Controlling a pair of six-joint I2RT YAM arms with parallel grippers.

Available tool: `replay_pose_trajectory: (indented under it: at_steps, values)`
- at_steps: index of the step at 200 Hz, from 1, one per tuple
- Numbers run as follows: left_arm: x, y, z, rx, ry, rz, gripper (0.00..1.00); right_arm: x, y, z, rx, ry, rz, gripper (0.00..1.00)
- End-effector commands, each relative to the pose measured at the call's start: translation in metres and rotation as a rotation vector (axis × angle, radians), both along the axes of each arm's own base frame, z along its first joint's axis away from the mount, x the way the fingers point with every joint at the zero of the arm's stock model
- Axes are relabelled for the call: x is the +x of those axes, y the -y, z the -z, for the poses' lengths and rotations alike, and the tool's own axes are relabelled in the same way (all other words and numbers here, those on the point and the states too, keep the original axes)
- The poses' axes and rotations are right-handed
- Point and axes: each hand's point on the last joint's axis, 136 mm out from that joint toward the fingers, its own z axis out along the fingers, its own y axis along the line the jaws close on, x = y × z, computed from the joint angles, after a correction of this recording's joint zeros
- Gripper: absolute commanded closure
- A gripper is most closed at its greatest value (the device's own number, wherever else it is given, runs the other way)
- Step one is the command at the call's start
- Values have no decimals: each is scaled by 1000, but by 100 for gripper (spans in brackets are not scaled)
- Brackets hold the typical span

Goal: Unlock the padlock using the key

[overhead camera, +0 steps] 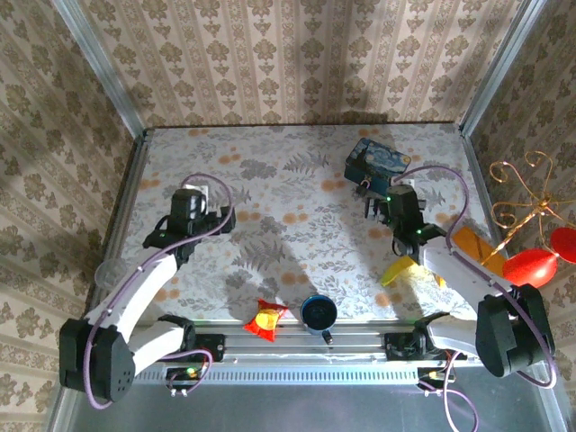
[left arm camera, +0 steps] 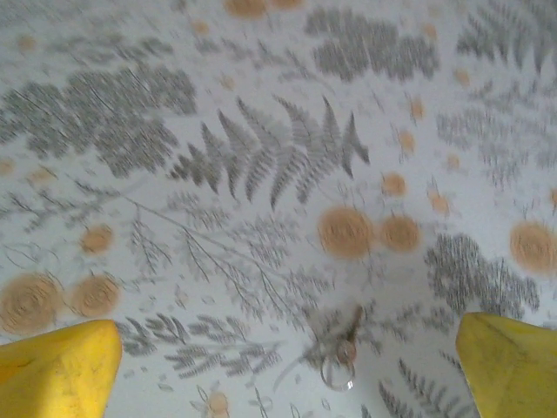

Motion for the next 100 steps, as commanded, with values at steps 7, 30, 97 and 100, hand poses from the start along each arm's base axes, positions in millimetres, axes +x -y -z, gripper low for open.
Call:
replay_pose_trajectory:
  at_steps: [7,30,97,100]
  values:
    - [-19,7,19,75,-163,30,7,-19,4,-2,7,-38,112,0]
    - [-20,7,31,161,-218,30,16,-28,-5,1,11,-58,116,0]
    - [-24,21,70,157,-363,65,32,-39,-15,-7,-66,-84,110,0]
    - [-24,23,71,150,-365,69,33,-39,-15,-8,-67,-81,109,0]
